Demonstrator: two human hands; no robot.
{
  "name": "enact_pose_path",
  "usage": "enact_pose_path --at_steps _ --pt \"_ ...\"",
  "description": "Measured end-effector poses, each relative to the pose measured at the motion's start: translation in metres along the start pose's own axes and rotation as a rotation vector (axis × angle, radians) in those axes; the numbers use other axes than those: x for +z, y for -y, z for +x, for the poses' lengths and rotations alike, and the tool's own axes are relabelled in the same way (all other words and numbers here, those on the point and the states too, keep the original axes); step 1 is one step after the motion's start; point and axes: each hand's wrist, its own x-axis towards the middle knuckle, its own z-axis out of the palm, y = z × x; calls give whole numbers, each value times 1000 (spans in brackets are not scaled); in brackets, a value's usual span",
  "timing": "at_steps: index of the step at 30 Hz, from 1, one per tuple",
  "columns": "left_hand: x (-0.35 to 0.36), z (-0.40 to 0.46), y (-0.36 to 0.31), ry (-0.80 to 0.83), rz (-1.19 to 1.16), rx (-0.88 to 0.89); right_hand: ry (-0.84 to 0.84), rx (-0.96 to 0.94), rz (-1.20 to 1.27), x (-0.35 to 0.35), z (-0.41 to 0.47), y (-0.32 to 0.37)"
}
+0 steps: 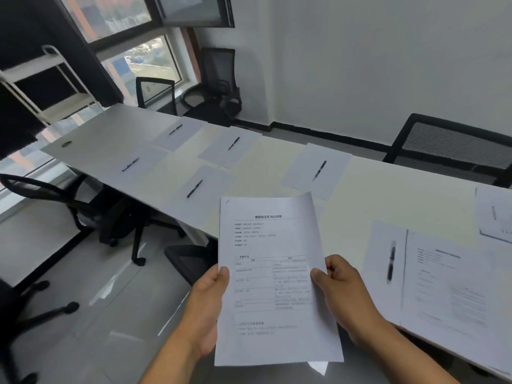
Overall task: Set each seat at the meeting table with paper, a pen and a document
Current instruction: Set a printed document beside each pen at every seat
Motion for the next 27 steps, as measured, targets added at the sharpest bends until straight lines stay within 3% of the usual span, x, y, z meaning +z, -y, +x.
enact_pose_path --at_steps 10,27 --pt "-90 24 -51 89 20 15 -80 -48 34 92 -8 42" --pt "-43 148 -96 185 155 -42 -204 -6 102 84 98 45"
